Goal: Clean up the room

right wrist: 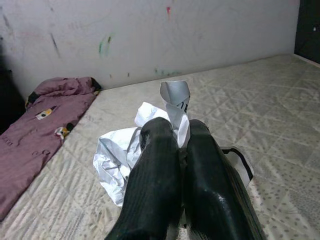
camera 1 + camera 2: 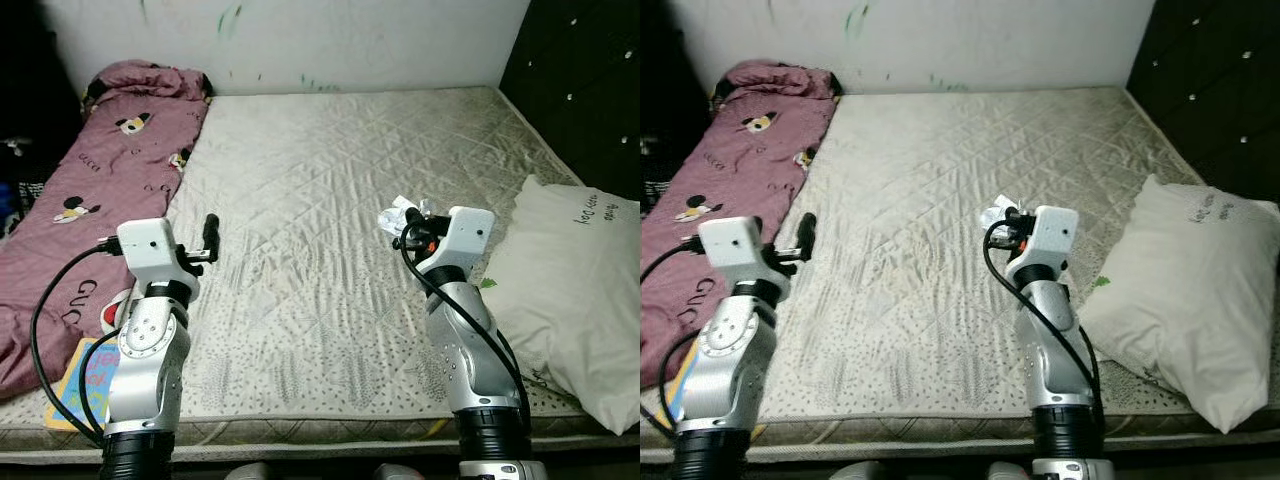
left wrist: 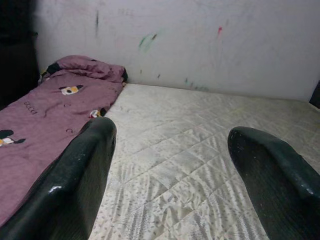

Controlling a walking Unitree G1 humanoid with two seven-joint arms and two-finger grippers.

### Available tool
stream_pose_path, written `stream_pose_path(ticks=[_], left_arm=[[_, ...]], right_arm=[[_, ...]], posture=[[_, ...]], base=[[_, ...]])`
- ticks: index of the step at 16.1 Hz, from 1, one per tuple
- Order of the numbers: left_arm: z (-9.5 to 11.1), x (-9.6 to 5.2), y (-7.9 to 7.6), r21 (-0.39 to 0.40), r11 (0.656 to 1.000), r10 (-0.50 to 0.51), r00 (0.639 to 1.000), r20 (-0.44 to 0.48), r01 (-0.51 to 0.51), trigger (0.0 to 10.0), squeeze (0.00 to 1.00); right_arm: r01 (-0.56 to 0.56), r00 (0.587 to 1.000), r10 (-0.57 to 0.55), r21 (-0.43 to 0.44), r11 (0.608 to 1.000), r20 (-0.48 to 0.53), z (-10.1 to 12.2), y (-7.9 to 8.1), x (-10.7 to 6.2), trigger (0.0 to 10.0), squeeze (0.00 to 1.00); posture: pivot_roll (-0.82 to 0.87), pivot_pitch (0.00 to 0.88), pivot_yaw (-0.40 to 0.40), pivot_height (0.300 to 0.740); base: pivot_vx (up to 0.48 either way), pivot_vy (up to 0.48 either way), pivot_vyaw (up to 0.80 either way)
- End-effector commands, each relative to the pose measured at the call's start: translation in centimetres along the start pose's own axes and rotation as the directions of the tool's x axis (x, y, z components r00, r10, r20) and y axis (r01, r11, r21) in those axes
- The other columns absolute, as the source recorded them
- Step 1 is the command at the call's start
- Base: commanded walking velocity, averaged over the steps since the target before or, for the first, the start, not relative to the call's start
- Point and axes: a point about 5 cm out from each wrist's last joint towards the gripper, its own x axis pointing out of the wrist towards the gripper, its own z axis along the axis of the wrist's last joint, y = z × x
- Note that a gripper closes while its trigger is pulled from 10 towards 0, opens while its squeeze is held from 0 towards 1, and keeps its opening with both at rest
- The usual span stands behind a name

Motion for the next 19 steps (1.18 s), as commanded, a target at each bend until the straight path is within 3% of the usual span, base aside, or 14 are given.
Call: stream_pose_path(ticks=[1,9,19], left_arm=[[0.26,0.20,0.09,0.008,1.000,0.003,1.000,0.005,-0.003,10.0,0.00],[0.21,0.49,-0.15,-0.007,1.000,-0.004,1.000,0.003,0.004,10.0,0.00],[0.22,0.76,-0.27,-0.032,0.999,-0.009,1.000,0.004,0.009,10.0,0.00]], right_arm=[[-0.025,0.999,0.025,-0.003,1.000,0.032,0.71,0.38,0.27,10.0,0.00],[-0.028,0.998,0.028,-0.003,1.000,0.058,1.21,0.46,0.66,10.0,0.00],[-0.012,0.997,0.014,-0.023,1.000,0.077,1.46,0.37,0.88,10.0,0.00]], posture=[[-0.11,0.000,0.050,0.740],[-0.12,0.000,0.048,0.740],[-0.12,0.000,0.049,0.740]], base=[[0.000,0.000,0.00],[0.000,0.000,0.00],[0.000,0.480,0.00]])
